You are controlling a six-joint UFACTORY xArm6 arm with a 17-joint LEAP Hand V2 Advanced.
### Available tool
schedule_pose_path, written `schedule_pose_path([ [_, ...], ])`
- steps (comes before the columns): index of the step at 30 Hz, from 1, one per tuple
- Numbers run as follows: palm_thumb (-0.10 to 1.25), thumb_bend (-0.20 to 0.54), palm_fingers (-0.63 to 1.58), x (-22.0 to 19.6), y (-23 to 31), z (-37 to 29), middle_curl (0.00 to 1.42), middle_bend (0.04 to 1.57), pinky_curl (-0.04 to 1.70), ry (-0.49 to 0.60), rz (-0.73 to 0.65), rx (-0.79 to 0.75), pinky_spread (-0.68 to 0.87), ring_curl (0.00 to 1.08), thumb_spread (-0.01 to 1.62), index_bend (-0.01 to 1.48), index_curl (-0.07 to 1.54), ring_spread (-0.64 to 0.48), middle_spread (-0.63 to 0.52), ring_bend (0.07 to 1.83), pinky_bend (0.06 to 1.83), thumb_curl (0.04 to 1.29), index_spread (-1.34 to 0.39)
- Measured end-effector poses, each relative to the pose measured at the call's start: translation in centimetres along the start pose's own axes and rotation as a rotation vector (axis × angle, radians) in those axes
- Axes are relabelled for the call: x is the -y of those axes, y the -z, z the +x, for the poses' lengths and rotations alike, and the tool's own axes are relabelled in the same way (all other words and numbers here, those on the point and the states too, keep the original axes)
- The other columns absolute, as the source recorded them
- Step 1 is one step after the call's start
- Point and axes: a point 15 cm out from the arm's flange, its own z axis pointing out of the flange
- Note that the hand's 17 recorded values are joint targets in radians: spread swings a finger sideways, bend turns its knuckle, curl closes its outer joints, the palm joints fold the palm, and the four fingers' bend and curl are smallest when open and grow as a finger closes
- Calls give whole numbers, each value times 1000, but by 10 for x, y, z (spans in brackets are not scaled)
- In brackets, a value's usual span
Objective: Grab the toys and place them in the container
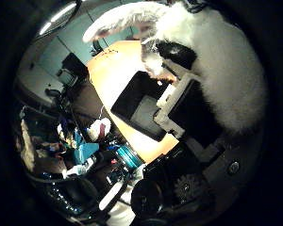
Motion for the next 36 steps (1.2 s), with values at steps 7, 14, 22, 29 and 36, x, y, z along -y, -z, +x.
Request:
schedule_pose_path([
  [7,1001,-16,1115,40,-8,-51,755,1355,1029,64,73,60,-206,793,939,1157,760,-221,-126,1355,1167,704,-211],
  [14,991,-18,1114,68,-37,-74,756,1351,1044,102,78,80,-210,798,937,1156,762,-222,-127,1352,1158,714,-212],
  [22,891,-27,1113,81,-55,-82,755,1341,1042,113,81,84,-223,792,1012,1149,761,-227,-129,1333,1143,684,-212],
  [29,765,-29,989,99,-50,-72,661,1141,857,97,157,63,-371,661,1098,777,679,-240,-170,1218,984,515,-291],
  [36,718,-23,789,88,-72,-54,607,973,743,80,108,37,-475,579,1077,444,595,-299,-247,1152,852,419,-452],
])
